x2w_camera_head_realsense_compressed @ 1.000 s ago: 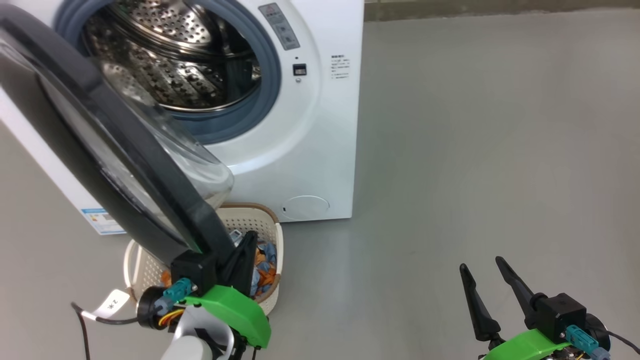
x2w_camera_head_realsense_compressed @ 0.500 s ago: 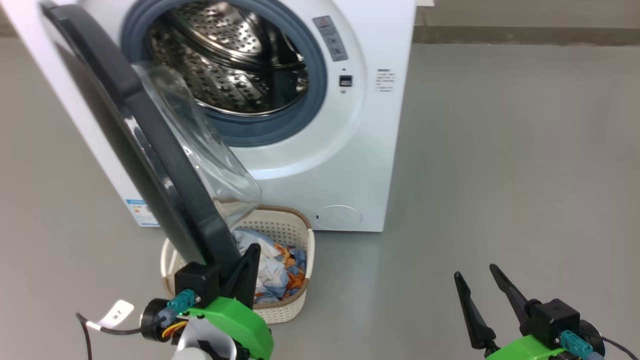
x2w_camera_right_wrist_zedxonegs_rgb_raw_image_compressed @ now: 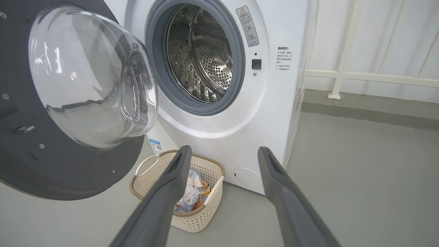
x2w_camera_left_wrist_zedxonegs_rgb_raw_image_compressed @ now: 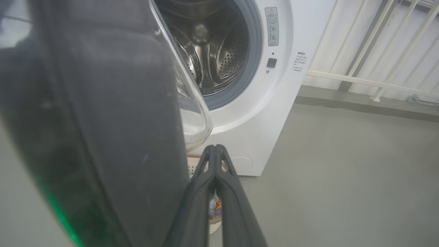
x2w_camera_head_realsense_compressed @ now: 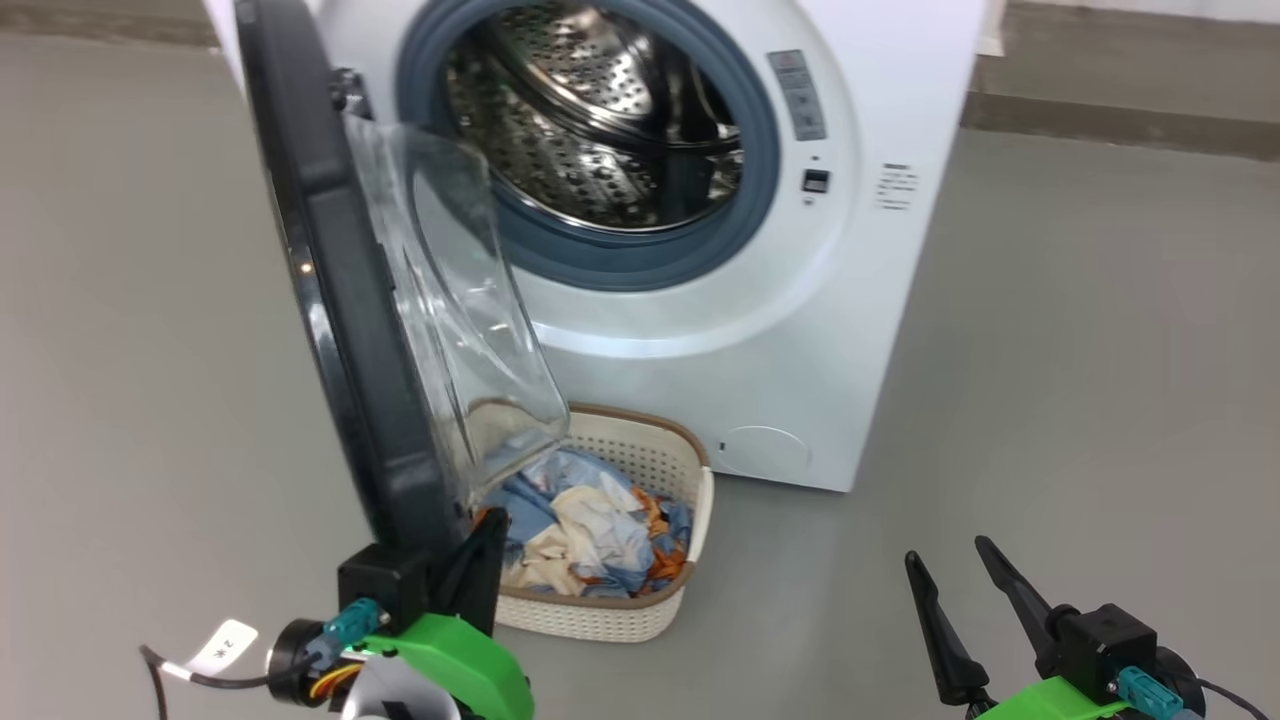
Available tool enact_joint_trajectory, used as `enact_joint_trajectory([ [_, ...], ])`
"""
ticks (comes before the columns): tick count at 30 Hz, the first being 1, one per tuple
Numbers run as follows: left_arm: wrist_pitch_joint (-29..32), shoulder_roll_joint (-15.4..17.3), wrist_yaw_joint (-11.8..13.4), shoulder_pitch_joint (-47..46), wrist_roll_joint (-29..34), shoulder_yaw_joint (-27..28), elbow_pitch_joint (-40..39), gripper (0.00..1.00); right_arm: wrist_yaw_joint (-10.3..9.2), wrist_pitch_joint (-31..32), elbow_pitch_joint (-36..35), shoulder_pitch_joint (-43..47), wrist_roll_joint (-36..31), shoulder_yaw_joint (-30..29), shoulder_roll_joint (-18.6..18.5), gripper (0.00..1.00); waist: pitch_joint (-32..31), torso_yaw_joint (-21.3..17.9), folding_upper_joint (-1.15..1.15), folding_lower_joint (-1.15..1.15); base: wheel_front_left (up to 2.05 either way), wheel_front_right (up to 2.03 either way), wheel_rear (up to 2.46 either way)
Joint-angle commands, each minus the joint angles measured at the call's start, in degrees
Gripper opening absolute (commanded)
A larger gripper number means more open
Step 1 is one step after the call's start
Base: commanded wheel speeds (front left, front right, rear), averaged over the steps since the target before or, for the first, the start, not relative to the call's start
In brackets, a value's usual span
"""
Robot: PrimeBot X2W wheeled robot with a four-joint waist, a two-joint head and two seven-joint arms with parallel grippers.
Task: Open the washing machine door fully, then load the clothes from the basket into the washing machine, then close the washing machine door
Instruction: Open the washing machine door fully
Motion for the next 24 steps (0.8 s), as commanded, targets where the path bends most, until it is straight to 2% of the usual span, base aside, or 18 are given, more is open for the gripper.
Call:
enact_joint_trajectory([
  [1,-0.05,2.25,1.26,-1.67,-0.67,3.47,-1.34,0.0,0.09,-0.08,-1.17,-0.3,0.75,1.69,-0.08,1.0,-0.42,2.34,0.0,0.0,0.0,0.0,0.0],
  [11,0.05,3.9,2.44,-0.95,-1.62,5.29,-2.57,0.0,0.09,-0.31,-0.78,-0.3,1.01,1.93,-0.08,1.0,-0.14,6.29,0.0,0.0,0.0,0.0,0.0],
  [24,-1.18,6.36,4.29,-0.2,-3.79,9.7,-3.68,0.0,0.09,0.26,-1.11,-0.75,0.23,2.34,-0.08,1.0,1.65,7.42,0.0,0.0,0.0,0.0,0.0],
])
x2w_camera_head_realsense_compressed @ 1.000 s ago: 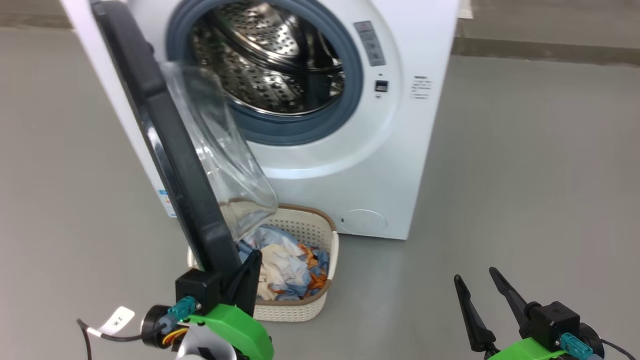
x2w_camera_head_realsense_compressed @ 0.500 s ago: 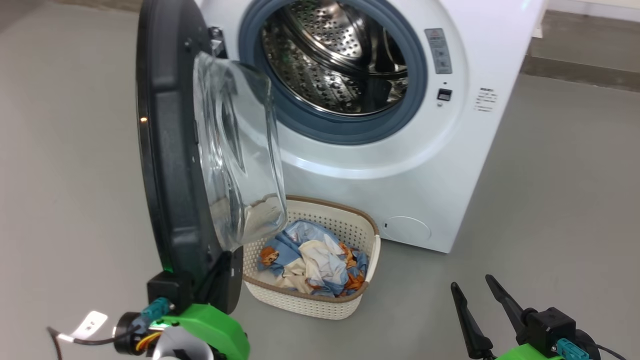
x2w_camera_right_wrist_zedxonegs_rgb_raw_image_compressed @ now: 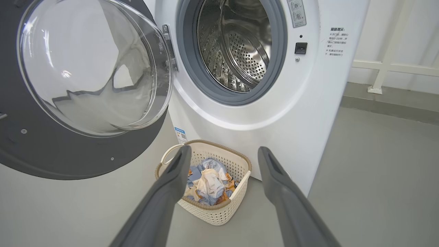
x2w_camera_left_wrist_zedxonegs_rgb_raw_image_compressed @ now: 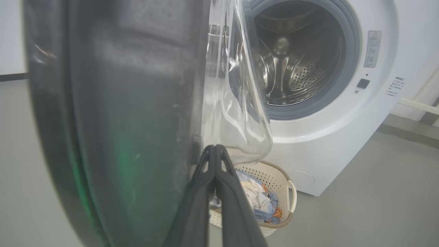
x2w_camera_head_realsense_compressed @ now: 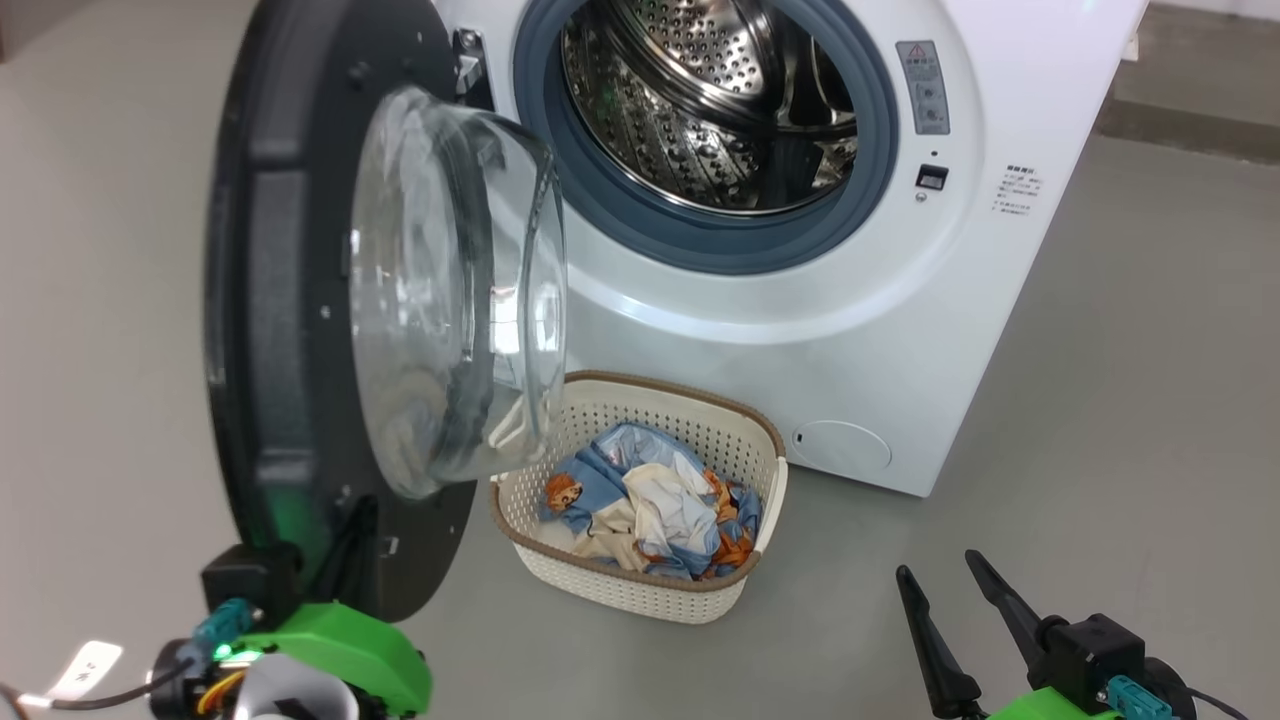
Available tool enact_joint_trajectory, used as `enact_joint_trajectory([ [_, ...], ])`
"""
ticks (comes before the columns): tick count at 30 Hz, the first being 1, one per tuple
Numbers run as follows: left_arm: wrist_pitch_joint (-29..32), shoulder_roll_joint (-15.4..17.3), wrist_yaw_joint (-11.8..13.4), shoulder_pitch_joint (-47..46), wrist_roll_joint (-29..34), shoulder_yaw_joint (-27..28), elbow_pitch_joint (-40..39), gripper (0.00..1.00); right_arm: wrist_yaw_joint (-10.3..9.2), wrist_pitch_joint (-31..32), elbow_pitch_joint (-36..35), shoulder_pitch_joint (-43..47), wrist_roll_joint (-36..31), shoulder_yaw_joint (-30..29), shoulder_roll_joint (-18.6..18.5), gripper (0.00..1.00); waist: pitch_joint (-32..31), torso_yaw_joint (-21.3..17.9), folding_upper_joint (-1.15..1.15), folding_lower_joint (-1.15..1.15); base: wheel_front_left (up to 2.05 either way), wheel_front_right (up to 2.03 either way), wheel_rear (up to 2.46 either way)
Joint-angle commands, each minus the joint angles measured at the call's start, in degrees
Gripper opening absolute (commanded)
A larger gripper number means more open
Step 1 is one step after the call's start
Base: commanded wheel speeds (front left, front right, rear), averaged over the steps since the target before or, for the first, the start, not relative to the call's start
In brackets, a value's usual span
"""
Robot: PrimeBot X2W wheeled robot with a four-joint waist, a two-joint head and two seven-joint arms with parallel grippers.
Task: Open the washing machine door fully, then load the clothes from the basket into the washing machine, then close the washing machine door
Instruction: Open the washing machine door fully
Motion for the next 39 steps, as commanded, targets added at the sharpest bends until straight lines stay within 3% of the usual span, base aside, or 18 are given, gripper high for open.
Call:
enact_joint_trajectory([
  [1,-1.07,2.25,1.07,-1.46,-0.79,3.75,-1.56,0.0,0.09,0.31,-1.72,-1.58,-0.19,1.35,-0.15,1.0,0.77,0.02,0.0,0.0,0.0,0.0,0.0],
  [16,-4.57,5.16,2.51,-2.76,-5.11,11.59,0.8,0.0,0.09,3.06,-4.8,-2.81,-2.92,0.86,-0.42,1.0,6.23,0.03,0.0,0.0,0.0,0.0,0.0],
  [28,-7.12,9.0,2.39,-7.29,-8.45,17.93,5.31,0.0,0.09,7.38,-10.05,-4.6,-4.22,1.22,-3.73,1.0,12.9,0.68,0.0,0.0,0.0,0.0,0.0],
  [39,-8.72,13.12,-0.16,-14.14,-12.23,23.23,12.2,0.0,0.09,11.47,-15.03,-4.4,-4.86,0.32,-7.45,1.0,19.38,1.29,0.0,0.0,0.0,0.0,0.0],
])
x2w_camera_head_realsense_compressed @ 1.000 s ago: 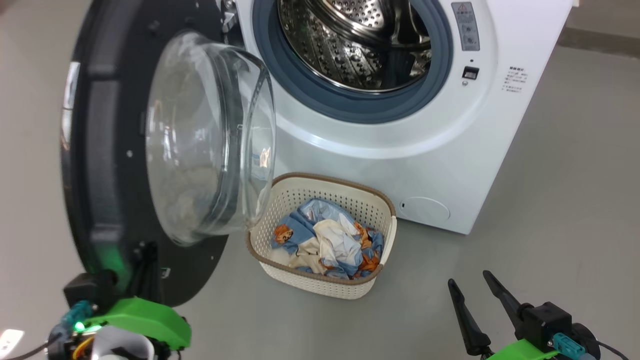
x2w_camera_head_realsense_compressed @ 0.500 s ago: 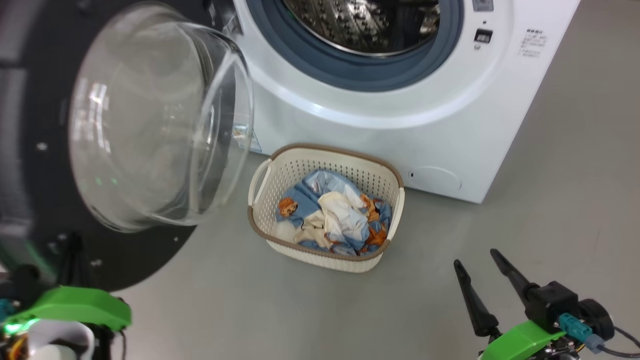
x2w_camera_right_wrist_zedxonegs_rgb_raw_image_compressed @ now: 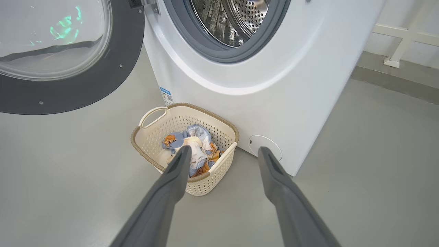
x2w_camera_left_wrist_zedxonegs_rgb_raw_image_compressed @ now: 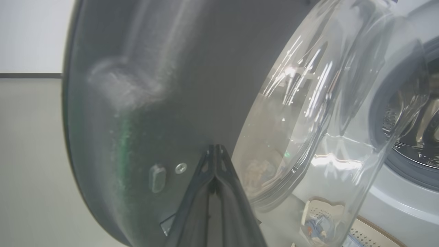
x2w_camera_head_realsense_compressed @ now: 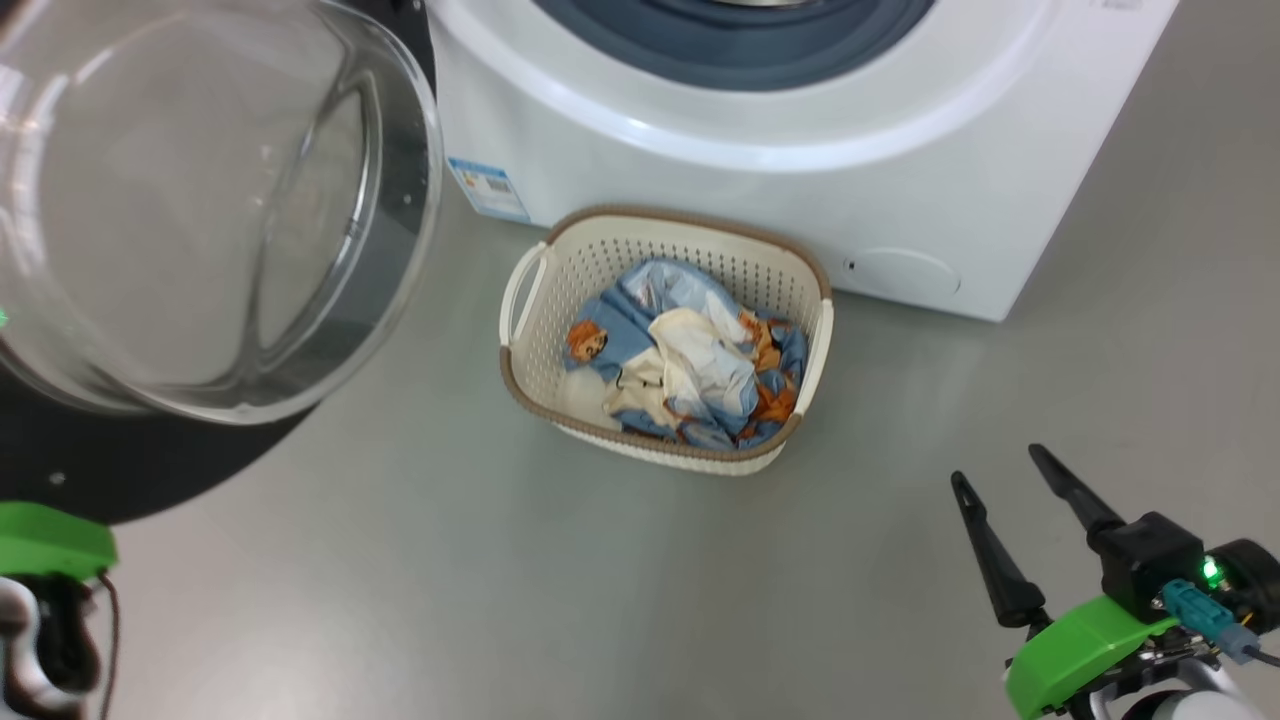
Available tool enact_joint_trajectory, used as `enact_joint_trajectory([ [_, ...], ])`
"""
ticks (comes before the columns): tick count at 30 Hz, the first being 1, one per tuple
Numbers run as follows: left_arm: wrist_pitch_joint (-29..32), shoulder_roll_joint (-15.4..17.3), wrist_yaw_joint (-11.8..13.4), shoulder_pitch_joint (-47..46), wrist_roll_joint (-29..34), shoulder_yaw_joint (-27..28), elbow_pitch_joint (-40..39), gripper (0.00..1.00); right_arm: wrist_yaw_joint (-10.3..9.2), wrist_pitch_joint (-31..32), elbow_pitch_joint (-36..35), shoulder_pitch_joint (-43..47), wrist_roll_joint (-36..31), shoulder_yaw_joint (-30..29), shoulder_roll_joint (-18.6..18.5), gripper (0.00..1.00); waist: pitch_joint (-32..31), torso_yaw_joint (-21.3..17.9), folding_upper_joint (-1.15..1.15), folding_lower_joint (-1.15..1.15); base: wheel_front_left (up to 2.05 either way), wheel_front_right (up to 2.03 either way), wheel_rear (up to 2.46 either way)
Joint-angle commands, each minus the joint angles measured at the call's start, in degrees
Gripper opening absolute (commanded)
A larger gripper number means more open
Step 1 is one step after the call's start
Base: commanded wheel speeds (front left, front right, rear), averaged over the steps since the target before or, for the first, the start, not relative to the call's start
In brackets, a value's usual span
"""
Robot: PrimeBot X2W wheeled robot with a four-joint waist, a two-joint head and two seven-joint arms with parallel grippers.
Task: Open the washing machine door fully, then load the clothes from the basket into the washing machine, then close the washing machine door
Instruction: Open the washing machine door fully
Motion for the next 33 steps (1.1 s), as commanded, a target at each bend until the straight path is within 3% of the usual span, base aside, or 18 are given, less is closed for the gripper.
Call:
enact_joint_trajectory([
  [1,-0.88,4.25,-0.39,-3.1,-0.65,3.26,0.04,0.0,0.09,0.45,-2.58,-0.7,-0.48,1.28,-0.65,1.0,2.33,0.44,0.0,0.0,0.0,0.0,0.0],
  [18,-2.42,7.72,-4.59,-12.88,-1.82,6.57,12.6,0.0,0.09,5.73,-10.18,1.64,-0.82,-1.49,-4.86,1.0,8.83,1.9,0.0,0.0,0.0,0.0,0.0],
  [33,-2.6,5.63,-7.58,-15.01,2.03,10.61,15.59,0.0,0.09,5.73,-10.63,1.98,-0.68,-2.24,-4.41,1.0,8.35,2.22,0.0,0.0,0.0,0.0,0.0],
])
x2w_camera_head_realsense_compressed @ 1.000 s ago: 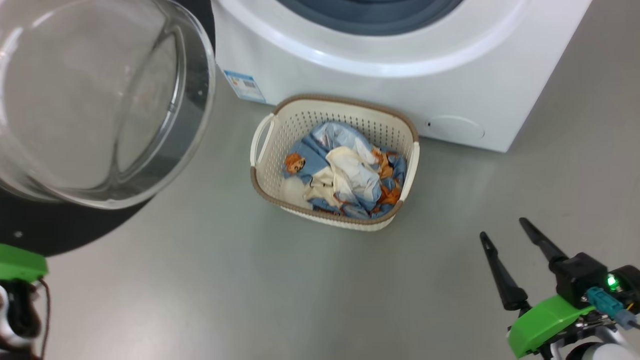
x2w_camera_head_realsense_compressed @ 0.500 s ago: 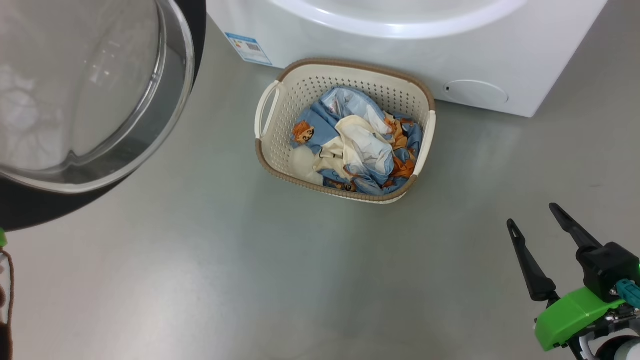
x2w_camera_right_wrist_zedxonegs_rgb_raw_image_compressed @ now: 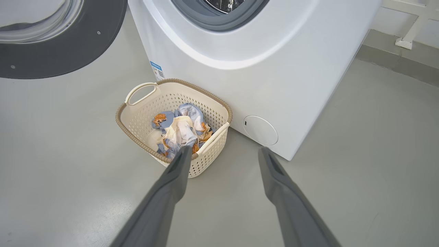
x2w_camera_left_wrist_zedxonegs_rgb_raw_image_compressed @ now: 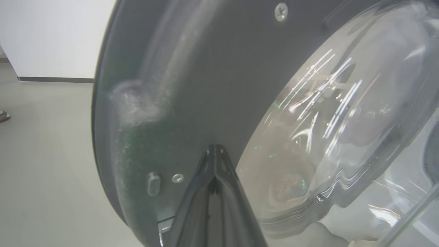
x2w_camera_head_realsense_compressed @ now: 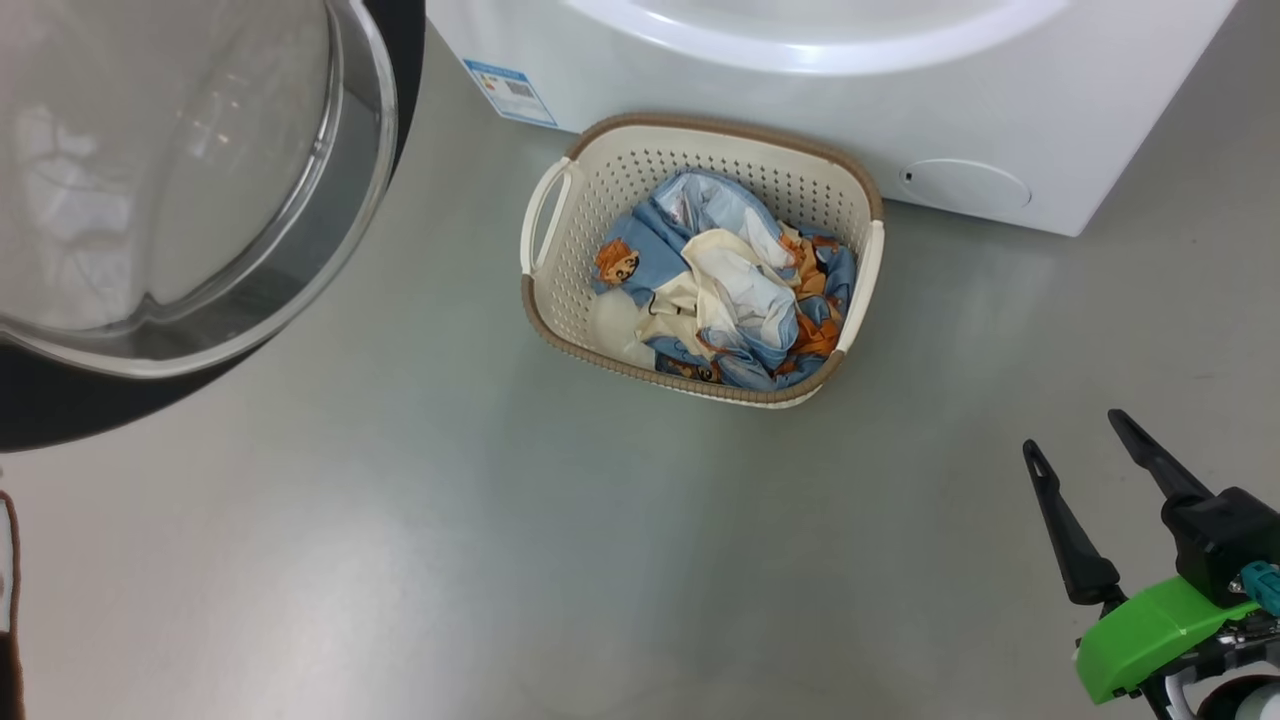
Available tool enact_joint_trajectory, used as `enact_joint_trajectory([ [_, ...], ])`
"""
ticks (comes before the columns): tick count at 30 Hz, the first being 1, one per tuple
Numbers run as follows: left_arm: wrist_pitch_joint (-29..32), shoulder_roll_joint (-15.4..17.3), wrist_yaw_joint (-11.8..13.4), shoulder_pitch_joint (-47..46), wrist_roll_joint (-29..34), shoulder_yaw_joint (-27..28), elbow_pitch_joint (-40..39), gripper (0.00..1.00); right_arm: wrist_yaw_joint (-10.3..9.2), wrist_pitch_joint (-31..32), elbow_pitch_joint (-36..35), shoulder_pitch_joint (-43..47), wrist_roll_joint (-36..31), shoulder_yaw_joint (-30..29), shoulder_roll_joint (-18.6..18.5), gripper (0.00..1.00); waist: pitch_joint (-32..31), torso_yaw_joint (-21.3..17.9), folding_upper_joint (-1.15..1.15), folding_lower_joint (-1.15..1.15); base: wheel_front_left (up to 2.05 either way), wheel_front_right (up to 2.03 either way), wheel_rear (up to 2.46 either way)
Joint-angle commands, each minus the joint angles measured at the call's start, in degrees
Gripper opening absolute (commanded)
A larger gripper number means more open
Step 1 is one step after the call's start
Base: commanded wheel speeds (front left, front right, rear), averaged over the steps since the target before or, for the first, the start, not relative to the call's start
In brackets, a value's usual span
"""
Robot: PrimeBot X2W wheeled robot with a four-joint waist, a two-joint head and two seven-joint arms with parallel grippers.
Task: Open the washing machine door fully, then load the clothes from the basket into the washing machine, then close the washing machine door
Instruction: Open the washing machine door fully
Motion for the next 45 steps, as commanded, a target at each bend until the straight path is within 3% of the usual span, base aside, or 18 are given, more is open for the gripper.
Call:
enact_joint_trajectory([
  [1,-0.36,3.9,-0.27,-0.2,0.72,2.19,-0.95,0.0,0.09,-0.48,-1.17,0.37,-0.16,1.43,0.22,1.0,-0.77,-0.32,0.0,0.0,0.0,0.0,0.0],
  [11,-0.36,0.6,-1.99,2.66,5.32,1.33,-4.34,0.0,0.09,-4.25,2.98,-0.8,0.19,1.96,2.98,1.0,-5.95,-1.99,0.0,0.0,0.0,0.0,0.0],
  [20,-0.37,-1.8,-3.28,7.35,9.95,-3.08,-10.53,0.0,0.09,-8.2,7.54,-1.48,0.6,1.7,5.83,1.0,-11.14,-5.14,0.0,0.0,0.0,0.0,0.0],
  [28,2.22,-4.15,-2.86,13.18,11.73,-6.88,-19.86,0.0,0.09,-11.15,10.4,-1.37,0.72,1.59,8.14,1.0,-15.04,-8.89,0.0,0.0,0.0,0.0,0.0],
  [32,3.96,-7.03,-2.27,19.45,12.87,-10.2,-26.6,0.0,0.09,-12.78,12.13,-0.98,1.03,1.73,9.26,1.0,-17.56,-11.94,0.0,0.0,0.0,0.0,0.0],
  [45,5.11,-10.84,-1.89,29.77,13.65,-15.46,-35.44,0.0,0.09,-14.62,13.13,-0.4,1.12,2.38,10.73,1.0,-21.28,-19.39,0.0,0.0,0.0,0.0,0.0],
])
